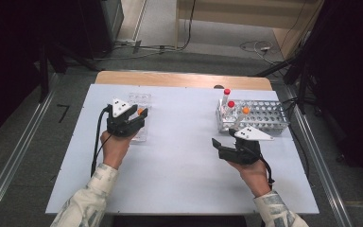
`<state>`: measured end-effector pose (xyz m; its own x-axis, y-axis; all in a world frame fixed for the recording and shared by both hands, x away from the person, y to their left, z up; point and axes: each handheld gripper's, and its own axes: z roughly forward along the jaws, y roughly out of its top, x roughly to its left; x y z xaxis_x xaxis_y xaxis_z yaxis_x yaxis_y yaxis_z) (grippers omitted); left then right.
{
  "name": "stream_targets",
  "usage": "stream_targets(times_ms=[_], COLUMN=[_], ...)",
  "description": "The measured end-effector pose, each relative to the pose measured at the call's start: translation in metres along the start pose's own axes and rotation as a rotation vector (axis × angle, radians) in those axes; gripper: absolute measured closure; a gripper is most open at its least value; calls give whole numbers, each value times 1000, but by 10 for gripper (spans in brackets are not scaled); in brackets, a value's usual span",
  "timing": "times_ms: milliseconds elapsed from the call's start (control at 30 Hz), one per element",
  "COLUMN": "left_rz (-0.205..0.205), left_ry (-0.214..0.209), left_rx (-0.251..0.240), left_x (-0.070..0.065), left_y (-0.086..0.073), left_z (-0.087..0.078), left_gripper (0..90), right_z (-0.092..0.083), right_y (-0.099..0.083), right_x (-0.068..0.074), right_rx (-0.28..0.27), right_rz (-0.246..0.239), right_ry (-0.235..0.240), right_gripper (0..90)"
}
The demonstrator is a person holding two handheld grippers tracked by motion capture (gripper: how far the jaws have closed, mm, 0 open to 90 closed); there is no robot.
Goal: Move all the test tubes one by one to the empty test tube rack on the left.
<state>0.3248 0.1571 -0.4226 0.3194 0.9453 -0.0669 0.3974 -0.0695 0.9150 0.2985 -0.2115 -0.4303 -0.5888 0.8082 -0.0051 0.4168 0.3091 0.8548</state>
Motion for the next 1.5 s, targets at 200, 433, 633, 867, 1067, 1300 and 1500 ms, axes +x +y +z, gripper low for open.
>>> stream_targets(times_ms=[200, 433, 633, 867, 1067, 1300, 1500], left_rz=[-35, -56, -72, -69, -68, -77, -77], left_ry=[-4, 26, 30, 38, 32, 28, 29], left_rx=[-15, -22, -22, -20, -12, -10, -10], left_x=[1, 2, 3, 3, 3, 2, -2], left_y=[0, 0, 0, -3, -7, -11, -18], left_z=[-5, -11, -16, -24, -33, -42, -47], left_gripper=[434, 271, 195, 136, 136, 137, 137], right_z=[0, 1, 1, 1, 1, 0, 0], right_y=[0, -1, -2, -4, -4, -5, -7], right_x=[-1, -3, -6, -11, -16, -21, -27], right_rx=[1, 3, 4, 9, 8, 8, 9], right_rz=[2, 8, 12, 25, 34, 42, 51], right_ry=[-2, -9, -17, -31, -44, -58, -71], right_gripper=[254, 254, 255, 255, 257, 258, 261])
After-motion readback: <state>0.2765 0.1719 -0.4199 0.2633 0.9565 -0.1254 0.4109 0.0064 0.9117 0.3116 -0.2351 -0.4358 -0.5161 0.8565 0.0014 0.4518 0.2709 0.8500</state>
